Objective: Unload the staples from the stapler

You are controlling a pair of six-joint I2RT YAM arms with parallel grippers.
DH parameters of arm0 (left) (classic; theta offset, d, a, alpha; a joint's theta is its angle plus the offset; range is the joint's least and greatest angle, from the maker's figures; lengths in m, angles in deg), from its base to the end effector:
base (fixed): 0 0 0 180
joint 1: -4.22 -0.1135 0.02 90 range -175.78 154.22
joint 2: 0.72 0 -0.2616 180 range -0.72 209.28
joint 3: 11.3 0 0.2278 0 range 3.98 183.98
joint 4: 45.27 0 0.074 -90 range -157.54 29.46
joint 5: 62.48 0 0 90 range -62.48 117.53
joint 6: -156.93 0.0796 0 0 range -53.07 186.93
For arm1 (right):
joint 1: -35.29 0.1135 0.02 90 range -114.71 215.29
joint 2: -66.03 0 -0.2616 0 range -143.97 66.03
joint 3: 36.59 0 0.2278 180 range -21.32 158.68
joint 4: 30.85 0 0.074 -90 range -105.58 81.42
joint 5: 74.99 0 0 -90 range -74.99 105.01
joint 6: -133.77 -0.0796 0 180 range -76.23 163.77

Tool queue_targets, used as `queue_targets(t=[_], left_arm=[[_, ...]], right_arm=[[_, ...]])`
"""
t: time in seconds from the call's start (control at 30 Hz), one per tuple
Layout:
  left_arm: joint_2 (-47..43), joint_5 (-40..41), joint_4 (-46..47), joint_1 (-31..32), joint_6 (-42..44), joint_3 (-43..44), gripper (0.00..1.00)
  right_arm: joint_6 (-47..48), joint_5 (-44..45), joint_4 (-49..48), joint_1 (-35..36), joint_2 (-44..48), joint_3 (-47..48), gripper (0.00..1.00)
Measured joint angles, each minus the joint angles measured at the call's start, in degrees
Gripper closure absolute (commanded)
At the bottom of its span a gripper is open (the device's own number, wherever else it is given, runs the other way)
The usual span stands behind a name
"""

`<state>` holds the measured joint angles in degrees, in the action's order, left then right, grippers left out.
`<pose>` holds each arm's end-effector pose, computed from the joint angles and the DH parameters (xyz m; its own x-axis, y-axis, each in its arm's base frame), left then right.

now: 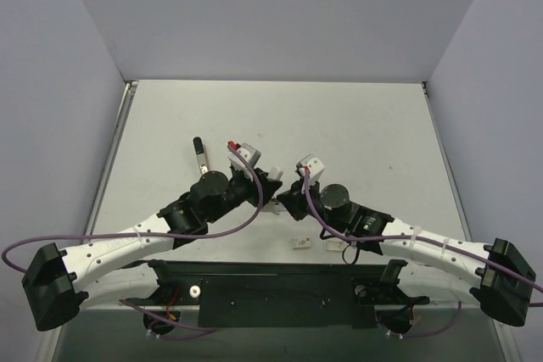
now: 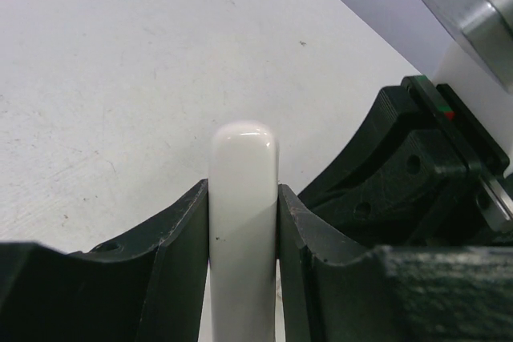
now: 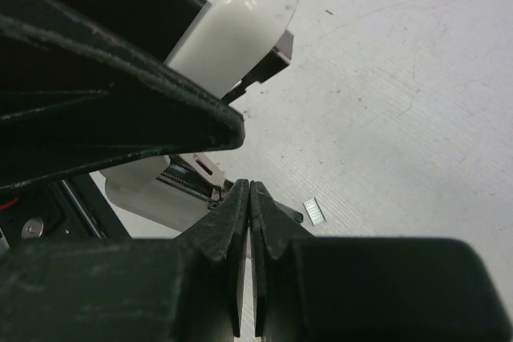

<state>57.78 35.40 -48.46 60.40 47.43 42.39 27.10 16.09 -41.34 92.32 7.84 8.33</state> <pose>0.1547 -0.2113 0.2962 -0.3225 -0.1127 -0.9398 0.6787 0.6646 -0.3126 0.1412 0.2150 0.2761 -0.2630 0.1216 -0.9571 -0.7862 0.5480 0.2856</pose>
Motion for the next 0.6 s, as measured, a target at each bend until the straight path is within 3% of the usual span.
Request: queue_targets(t=[0.6], left_arm=[[8.3,-3.3,6.5,-6.8,-1.5,0.0,1.00]], right_arm=[[-7.3,-11.8,-18.6,-7.1,-15.5,-0.8,1.00]])
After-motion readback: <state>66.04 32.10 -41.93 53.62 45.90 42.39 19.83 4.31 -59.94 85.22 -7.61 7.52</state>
